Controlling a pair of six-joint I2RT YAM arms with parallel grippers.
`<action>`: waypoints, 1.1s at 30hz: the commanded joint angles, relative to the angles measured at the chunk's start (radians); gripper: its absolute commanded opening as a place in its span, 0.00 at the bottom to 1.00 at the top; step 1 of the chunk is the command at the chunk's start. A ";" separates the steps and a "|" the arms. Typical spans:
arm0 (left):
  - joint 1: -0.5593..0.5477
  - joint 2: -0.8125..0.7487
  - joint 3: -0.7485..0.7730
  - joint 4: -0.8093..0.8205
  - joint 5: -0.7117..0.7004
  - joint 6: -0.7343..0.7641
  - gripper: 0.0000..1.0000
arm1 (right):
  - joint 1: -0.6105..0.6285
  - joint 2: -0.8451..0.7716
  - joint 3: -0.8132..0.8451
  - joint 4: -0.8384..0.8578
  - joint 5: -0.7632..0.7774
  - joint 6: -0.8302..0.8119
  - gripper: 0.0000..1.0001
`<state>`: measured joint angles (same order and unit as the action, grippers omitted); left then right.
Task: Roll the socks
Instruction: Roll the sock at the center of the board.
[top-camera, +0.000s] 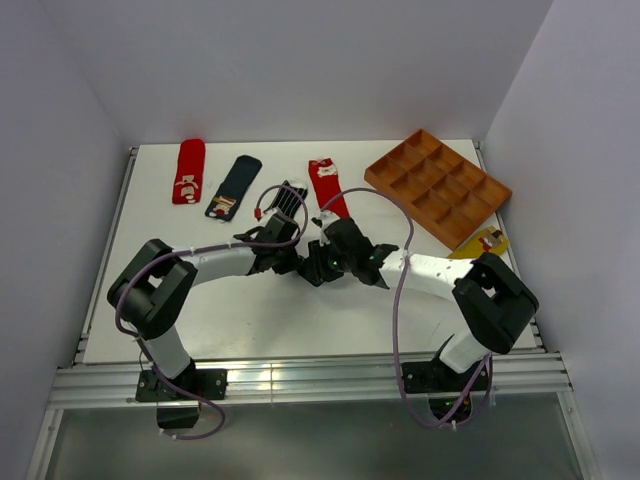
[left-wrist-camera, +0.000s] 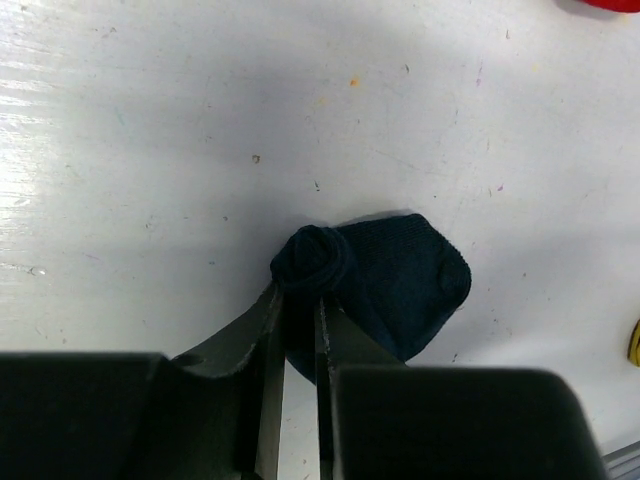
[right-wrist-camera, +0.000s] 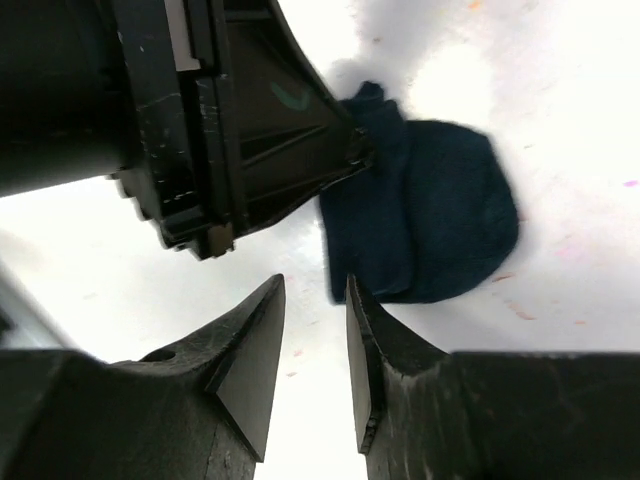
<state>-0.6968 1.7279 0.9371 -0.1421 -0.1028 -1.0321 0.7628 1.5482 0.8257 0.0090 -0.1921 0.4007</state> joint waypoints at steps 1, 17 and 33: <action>-0.006 0.013 0.035 -0.050 -0.021 0.047 0.08 | 0.056 -0.010 -0.014 0.034 0.224 -0.132 0.39; -0.006 0.019 0.045 -0.045 0.002 0.056 0.08 | 0.156 0.078 0.013 0.098 0.264 -0.212 0.42; -0.006 -0.007 0.006 -0.014 0.002 0.037 0.20 | 0.121 0.191 0.036 0.046 0.251 -0.120 0.00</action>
<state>-0.6819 1.7329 0.9531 -0.1757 -0.0956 -1.0077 0.9043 1.6997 0.8417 0.1112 0.0875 0.2531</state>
